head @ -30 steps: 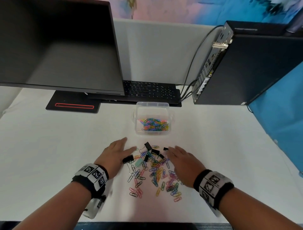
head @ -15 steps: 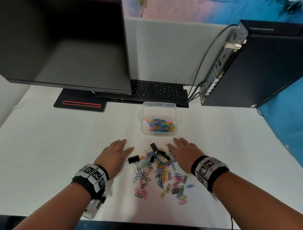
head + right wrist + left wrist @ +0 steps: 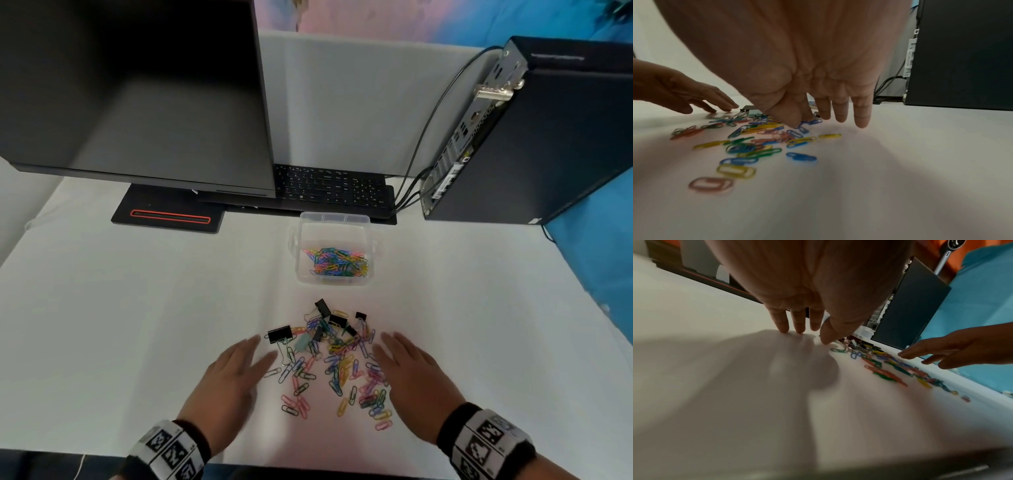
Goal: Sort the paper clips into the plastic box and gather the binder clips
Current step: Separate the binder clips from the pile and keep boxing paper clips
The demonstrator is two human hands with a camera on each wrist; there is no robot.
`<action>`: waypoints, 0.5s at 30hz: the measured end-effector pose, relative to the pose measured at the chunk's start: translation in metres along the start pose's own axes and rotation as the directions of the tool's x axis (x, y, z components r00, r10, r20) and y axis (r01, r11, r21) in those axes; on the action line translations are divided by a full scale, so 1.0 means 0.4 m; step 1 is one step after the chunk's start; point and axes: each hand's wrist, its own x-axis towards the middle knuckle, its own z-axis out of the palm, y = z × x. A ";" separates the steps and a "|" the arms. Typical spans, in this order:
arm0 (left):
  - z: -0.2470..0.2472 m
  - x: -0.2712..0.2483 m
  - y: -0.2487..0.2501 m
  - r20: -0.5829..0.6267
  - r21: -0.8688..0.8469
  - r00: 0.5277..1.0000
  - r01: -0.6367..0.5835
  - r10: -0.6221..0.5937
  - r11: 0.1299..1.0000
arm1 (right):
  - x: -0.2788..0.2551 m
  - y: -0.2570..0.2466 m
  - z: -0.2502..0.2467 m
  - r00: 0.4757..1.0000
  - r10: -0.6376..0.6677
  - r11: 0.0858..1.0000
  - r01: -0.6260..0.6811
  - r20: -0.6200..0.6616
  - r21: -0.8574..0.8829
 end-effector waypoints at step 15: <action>-0.031 0.105 -0.031 -0.055 -0.075 0.995 0.080 -0.084 0.994 | 0.020 0.010 -0.048 0.998 0.021 0.992 -0.014 -0.057 0.122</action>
